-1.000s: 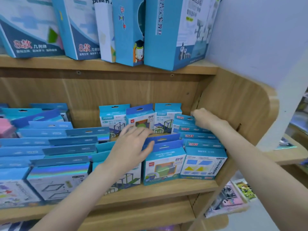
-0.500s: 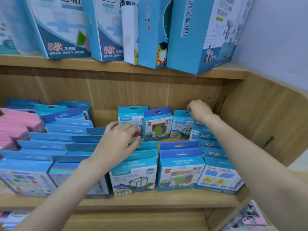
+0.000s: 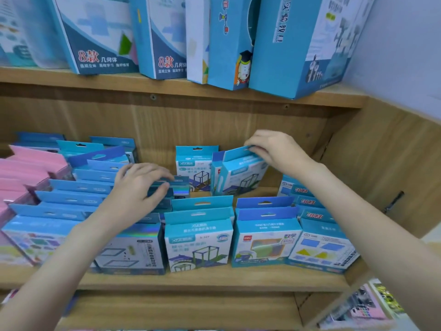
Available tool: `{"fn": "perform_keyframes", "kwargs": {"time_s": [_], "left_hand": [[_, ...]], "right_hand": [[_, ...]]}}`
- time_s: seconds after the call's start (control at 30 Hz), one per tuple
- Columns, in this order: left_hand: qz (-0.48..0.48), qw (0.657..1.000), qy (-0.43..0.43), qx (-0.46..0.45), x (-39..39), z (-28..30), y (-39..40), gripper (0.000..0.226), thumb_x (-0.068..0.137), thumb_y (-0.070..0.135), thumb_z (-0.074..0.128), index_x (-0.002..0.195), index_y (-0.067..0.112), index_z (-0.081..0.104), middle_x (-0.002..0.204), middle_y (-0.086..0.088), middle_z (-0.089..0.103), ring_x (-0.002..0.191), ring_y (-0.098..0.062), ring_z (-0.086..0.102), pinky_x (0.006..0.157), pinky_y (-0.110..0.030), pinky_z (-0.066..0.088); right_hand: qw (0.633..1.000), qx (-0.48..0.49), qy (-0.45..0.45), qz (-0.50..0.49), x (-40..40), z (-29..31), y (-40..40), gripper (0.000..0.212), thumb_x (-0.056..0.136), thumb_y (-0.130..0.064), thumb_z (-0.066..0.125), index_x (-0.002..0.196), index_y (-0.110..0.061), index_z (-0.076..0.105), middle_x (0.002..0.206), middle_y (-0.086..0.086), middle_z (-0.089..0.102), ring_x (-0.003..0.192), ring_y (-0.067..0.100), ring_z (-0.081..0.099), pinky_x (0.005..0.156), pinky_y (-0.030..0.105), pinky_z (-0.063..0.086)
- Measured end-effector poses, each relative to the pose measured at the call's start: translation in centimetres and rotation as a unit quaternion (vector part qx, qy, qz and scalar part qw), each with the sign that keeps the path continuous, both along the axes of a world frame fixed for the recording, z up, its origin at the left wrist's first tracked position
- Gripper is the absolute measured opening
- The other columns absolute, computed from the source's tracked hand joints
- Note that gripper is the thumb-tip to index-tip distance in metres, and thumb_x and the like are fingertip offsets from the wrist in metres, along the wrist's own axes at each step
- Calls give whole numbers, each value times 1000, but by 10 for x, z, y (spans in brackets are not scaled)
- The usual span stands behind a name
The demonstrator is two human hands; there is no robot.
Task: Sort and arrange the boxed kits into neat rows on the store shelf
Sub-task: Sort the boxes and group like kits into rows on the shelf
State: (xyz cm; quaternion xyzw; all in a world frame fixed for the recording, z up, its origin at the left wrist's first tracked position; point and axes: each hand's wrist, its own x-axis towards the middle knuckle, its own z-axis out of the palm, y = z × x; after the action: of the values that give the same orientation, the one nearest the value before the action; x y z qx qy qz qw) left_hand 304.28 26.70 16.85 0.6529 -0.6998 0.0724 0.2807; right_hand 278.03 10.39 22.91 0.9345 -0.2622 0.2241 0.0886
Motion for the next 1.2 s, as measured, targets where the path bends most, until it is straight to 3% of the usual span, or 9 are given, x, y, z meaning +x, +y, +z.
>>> {"fn": "perform_keyframes", "kwargs": {"time_s": [0.2, 0.33, 0.47, 0.53, 0.6, 0.77, 0.93, 1.1, 1.2], "left_hand": [[19, 999, 25, 38, 10, -6, 7, 40, 85, 38, 38, 111, 22, 63, 117, 6, 60, 112, -23, 50, 96, -48, 31], [26, 998, 18, 46, 8, -7, 4, 42, 85, 39, 36, 113, 21, 61, 120, 5, 58, 113, -22, 49, 97, -47, 30], [21, 998, 39, 46, 5, -4, 0, 27, 95, 31, 45, 117, 23, 58, 119, 8, 56, 114, -18, 47, 102, -42, 25], [-3, 998, 34, 60, 0, 2, -6, 34, 92, 39, 39, 118, 26, 57, 120, 10, 56, 114, -16, 46, 101, -38, 24], [-26, 996, 24, 81, -6, 8, -14, 45, 86, 46, 31, 118, 29, 57, 121, 12, 56, 115, -14, 46, 101, -36, 22], [-25, 992, 9, 123, -12, 13, -35, 25, 92, 38, 50, 115, 33, 59, 119, 13, 58, 110, -12, 50, 104, -37, 25], [-66, 985, 30, 155, -12, 9, -37, 21, 89, 27, 58, 108, 28, 65, 110, 13, 62, 104, -10, 55, 98, -41, 38], [-57, 986, 39, 151, -13, 5, -43, 17, 89, 20, 57, 103, 23, 67, 112, 6, 65, 105, -13, 56, 91, -37, 43], [-45, 987, 50, 148, -12, 4, -44, 16, 89, 18, 56, 98, 24, 68, 112, 5, 66, 103, -14, 57, 90, -40, 43]], "right_hand": [[989, 111, 80, 54, 49, -11, 14, 22, 90, -19, 56, 108, -13, 67, 106, 5, 68, 102, 22, 60, 88, 35, 47], [971, 168, 165, 47, 64, -26, 18, 16, 89, -19, 57, 101, -15, 67, 99, 1, 69, 88, 15, 60, 82, 33, 47], [949, 306, 52, 59, 63, -14, 7, 18, 87, -24, 60, 101, -16, 68, 99, -3, 68, 83, -6, 57, 75, 9, 43], [963, 267, 2, 19, 72, -10, -9, 26, 89, -21, 57, 114, -15, 62, 117, 1, 64, 103, 4, 56, 87, 16, 42], [972, 228, 45, -47, 79, -12, -24, 32, 91, -16, 54, 123, -14, 55, 128, 5, 57, 115, 18, 53, 94, 29, 44], [959, 175, 152, -162, 66, -26, -43, 20, 90, -10, 51, 106, -14, 62, 111, 9, 64, 95, 23, 59, 79, 36, 49], [957, 166, 162, -176, 42, -15, -30, 14, 92, -13, 50, 96, -16, 62, 102, 5, 64, 99, 24, 55, 97, 44, 33], [947, 186, 180, -192, 17, -3, -18, 19, 91, -11, 51, 103, -15, 64, 101, 1, 61, 102, 21, 51, 100, 45, 30], [935, 204, 212, -197, 10, -6, -12, 10, 89, -13, 56, 95, -16, 62, 97, -2, 57, 101, 20, 50, 96, 44, 34]]}}
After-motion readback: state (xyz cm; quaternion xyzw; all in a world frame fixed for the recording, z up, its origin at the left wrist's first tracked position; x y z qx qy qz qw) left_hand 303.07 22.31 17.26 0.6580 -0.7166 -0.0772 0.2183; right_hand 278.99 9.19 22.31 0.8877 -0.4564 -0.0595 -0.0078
